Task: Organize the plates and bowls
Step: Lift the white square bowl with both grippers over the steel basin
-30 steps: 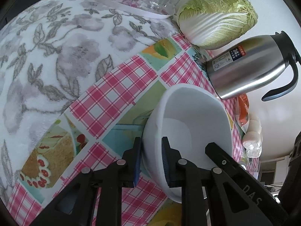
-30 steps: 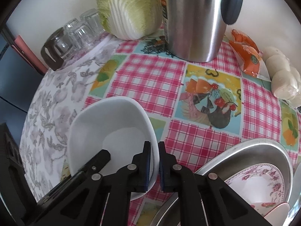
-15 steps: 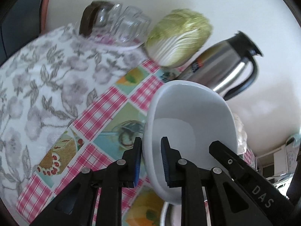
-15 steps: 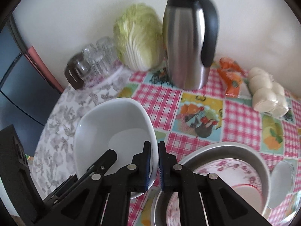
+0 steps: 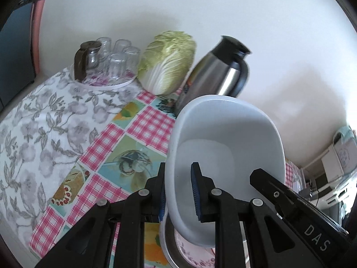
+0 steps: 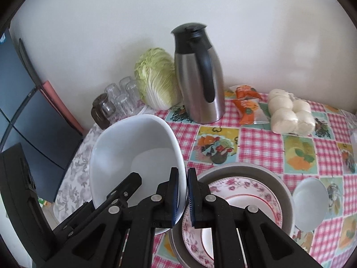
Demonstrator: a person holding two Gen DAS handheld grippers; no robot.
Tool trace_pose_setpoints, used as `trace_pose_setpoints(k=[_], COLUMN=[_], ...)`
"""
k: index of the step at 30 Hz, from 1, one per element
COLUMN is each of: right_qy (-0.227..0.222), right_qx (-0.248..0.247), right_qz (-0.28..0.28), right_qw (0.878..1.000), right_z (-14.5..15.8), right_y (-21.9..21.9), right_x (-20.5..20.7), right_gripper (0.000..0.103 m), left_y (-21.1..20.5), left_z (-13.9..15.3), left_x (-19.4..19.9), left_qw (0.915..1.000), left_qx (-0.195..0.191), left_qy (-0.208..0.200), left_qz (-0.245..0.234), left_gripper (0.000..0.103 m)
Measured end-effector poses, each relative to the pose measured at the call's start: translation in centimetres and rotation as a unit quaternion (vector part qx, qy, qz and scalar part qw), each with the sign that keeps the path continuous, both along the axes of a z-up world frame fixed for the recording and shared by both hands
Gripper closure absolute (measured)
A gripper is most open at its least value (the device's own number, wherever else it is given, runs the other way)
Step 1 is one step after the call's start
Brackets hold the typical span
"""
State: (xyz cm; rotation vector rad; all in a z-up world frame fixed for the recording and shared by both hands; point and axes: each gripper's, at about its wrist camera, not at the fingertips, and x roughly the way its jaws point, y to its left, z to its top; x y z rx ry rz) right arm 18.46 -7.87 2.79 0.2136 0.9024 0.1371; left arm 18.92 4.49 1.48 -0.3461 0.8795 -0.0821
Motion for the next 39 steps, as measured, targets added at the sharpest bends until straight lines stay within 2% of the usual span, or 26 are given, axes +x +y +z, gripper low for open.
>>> trace_pose_setpoints(k=[10,20,39], right_qy=[-0.024,-0.022,0.004], right_qx=[0.042,0.075,0.107], right_qz=[-0.034,-0.055,-0.069], right_qw=[0.998,0.995,0.992], right_z=[0.1,-0.9,-1.9], right_y=[-3.4,-6.4,-10.7], right_x=[-3.8,-5.9,-7.8], right_gripper=[0.094,0.094,0.091], left_y=[-3.2,-6.1,-10.0], left_z=[1.5,1.6,0.6], left_x=[-2.2,-3.9,-5.0], left_qw=[0.9986,0.9956,0.9931], left_qx=[0.031,0.069,0.085], left_qy=[-0.022,-0.028,-0.010], left_qz=[-0.036,-0.057,-0.080], left_gripper=[0.082,0.082,0.082])
